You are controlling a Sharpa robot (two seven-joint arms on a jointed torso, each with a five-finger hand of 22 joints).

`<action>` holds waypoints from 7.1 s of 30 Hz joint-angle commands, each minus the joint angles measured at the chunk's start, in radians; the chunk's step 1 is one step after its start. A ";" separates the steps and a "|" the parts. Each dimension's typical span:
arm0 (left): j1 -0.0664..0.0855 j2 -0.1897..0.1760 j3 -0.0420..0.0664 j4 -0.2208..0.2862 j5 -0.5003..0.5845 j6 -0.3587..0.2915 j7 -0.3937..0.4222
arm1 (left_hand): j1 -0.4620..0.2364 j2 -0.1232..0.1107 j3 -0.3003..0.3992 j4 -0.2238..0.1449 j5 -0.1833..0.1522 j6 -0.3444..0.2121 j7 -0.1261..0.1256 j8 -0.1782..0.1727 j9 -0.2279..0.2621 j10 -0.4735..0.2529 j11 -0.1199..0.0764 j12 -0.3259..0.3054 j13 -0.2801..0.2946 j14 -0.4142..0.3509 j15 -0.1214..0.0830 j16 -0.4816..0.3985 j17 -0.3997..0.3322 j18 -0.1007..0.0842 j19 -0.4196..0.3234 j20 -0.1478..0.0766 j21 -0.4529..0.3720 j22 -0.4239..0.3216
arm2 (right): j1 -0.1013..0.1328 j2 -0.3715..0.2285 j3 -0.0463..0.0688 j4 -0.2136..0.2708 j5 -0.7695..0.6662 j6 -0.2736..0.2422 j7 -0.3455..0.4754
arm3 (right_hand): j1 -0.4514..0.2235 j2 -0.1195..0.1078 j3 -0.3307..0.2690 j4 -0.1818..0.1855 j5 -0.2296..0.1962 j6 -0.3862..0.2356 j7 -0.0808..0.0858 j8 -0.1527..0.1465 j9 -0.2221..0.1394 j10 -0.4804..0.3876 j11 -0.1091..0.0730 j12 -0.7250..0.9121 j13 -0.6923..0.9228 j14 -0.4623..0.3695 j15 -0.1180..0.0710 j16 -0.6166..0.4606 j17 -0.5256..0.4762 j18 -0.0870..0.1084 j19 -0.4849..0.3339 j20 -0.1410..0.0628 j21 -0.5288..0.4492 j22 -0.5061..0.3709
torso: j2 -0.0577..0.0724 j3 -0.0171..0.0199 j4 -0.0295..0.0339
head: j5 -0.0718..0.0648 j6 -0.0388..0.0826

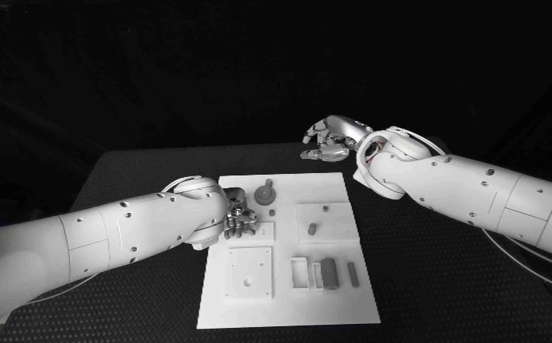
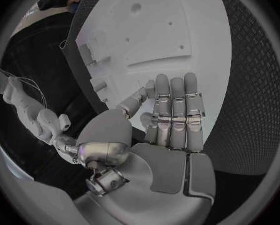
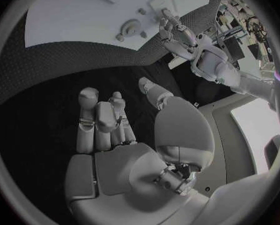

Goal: Assemble the parts on the task board

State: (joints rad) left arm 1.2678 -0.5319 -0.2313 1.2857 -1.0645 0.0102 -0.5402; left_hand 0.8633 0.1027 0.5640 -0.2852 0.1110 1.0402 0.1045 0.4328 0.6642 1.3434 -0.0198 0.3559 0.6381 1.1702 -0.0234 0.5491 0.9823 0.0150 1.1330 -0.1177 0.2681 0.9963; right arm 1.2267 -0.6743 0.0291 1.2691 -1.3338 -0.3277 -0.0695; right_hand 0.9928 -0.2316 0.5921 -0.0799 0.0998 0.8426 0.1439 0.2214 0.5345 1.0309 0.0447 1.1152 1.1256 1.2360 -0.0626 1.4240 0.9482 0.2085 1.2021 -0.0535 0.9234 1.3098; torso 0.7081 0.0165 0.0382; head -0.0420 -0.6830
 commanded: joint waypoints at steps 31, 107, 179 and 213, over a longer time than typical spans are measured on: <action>-0.017 -0.013 -0.006 0.040 -0.019 0.025 0.004 | -0.002 -0.010 0.007 0.002 -0.002 0.052 -0.049 -0.003 0.003 -0.010 0.000 0.008 0.000 -0.009 0.002 0.008 -0.005 0.017 0.000 -0.002 -0.005 0.006 | 0.000 -0.005 0.001 0.001 0.007 0.015 0.006 | -0.004 -0.001 0.000 0.011 0.000 -0.014 0.019 -0.004 -0.002 -0.001 0.004 0.005 -0.003 -0.006 0.002 0.001 0.001 0.053 -0.002 -0.004 -0.005 0.015 | 0.001 0.0003 0.0002 | -0.004 -0.003; 0.028 -0.068 0.107 -0.069 0.140 -0.090 0.059 | -0.094 -0.117 -0.107 0.004 -0.061 -0.101 0.016 -0.100 0.019 -0.118 0.037 0.023 -0.003 -0.109 0.029 0.025 -0.049 0.016 -0.053 0.024 -0.085 0.029 | 0.000 -0.014 0.001 -0.010 0.020 0.009 0.008 | -0.004 -0.002 -0.002 0.020 0.000 -0.018 0.020 -0.006 -0.003 -0.003 0.005 0.007 -0.006 -0.008 0.002 0.000 0.001 0.053 -0.003 -0.004 -0.007 0.015 | 0.000 0.0018 -0.0002 | -0.002 0.012; 0.021 0.162 0.097 -0.449 0.055 0.148 0.081 | -0.161 -0.124 -0.088 0.066 -0.062 -0.064 0.010 -0.092 -0.029 -0.131 0.043 0.030 -0.087 -0.146 0.042 0.090 -0.148 0.028 -0.059 0.040 -0.124 0.058 | 0.000 -0.003 0.000 -0.010 0.021 0.015 0.006 | -0.001 -0.003 -0.003 0.025 0.000 -0.020 0.020 -0.007 -0.005 -0.005 0.006 0.009 -0.009 -0.008 0.003 0.000 0.002 0.053 -0.003 -0.005 -0.007 0.015 | 0.017 0.0039 -0.0067 | -0.011 0.005; 0.013 0.179 0.097 -0.475 0.063 0.162 0.089 | -0.097 -0.062 -0.065 0.013 -0.062 -0.055 0.007 -0.086 -0.034 -0.123 0.040 0.037 -0.101 -0.146 0.040 0.110 -0.171 0.024 -0.052 0.037 -0.129 0.072 | 0.000 -0.002 0.001 -0.010 0.021 0.015 0.006 | 0.001 -0.003 -0.004 0.027 0.000 -0.020 0.021 -0.008 -0.005 -0.005 0.006 0.010 -0.010 -0.008 0.004 0.000 0.002 0.053 -0.003 -0.005 -0.007 0.015 | 0.017 0.0034 -0.0077 | -0.013 -0.001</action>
State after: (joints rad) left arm 1.2810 -0.3549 -0.1344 0.8109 -1.0065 0.1607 -0.4634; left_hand 0.7613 0.0431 0.5006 -0.2658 0.0532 0.9775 0.1103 0.3420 0.6314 1.2133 0.0177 0.3882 0.5384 1.0168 0.0195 0.6543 0.8116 0.0306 1.0749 -0.0802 0.1403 1.0679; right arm 1.2266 -0.6763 0.0291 1.2582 -1.3116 -0.3213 -0.0688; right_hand 0.9928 -0.2316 0.5873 -0.0586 0.0998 0.8337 0.1476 0.2179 0.5312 1.0275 0.0481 1.1221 1.1162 1.2345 -0.0611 1.4240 0.9485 0.2085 1.1988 -0.0533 0.9195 1.3098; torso 0.7256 0.0202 0.0307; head -0.0552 -0.6838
